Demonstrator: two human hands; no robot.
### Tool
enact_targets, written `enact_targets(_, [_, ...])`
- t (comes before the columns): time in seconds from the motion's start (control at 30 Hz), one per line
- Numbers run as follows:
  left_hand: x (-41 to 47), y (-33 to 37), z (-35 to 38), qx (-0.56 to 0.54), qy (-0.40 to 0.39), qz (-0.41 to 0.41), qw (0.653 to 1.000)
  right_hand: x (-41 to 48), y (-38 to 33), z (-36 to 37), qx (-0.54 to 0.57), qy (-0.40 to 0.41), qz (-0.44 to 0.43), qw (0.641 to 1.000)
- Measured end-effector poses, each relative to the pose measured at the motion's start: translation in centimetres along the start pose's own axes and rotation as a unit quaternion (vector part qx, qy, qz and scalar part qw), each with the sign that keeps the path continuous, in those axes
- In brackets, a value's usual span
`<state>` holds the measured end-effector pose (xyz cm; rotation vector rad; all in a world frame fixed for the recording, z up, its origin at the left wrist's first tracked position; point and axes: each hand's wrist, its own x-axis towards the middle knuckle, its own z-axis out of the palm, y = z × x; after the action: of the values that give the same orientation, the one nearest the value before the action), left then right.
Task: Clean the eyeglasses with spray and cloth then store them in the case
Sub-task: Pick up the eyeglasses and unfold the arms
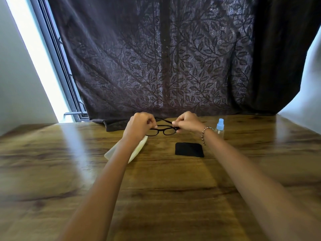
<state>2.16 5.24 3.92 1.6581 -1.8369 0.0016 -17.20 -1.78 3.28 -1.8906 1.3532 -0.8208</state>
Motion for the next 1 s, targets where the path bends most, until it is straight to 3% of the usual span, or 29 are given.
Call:
enact_targets(0.33, [0.0,0.0,0.7,-0.003,0.021,-0.025,0.999,-0.3,0.0,0.7,0.104,0.127,0.013,0.986])
enact_targets(0.47, [0.3,-0.5,1.1,-0.048,0.081,-0.119,0.988,-0.5,0.4,0.2,0.112,0.122,0.018,0.986])
enact_targets(0.53, [0.6,-1.3,1.0,-0.168,0.111,-0.217,0.955,-0.6,0.8,-0.3,0.126,0.12,0.032,0.984])
enact_targets(0.6, [0.6,-2.0,0.8,-0.312,0.113,-0.295,0.896,-0.7,1.1,-0.7,0.151,0.11,0.043,0.981])
enact_targets(0.67, [0.4,-2.4,1.0,-0.39,0.08,-0.317,0.861,-0.7,1.1,-1.0,0.169,0.097,0.058,0.979])
enact_targets(0.73, [0.0,-2.3,1.2,-0.411,0.053,-0.276,0.867,-0.6,1.0,-1.1,0.184,0.092,0.081,0.975])
enact_targets(0.9, [-0.9,-2.6,0.2,-0.351,-0.081,-0.112,0.926,-0.2,0.8,-1.6,0.219,0.104,0.117,0.963])
enact_targets(1.0, [-0.9,-2.7,-0.5,-0.265,-0.08,-0.023,0.961,0.0,0.6,-2.0,0.24,0.108,0.136,0.955])
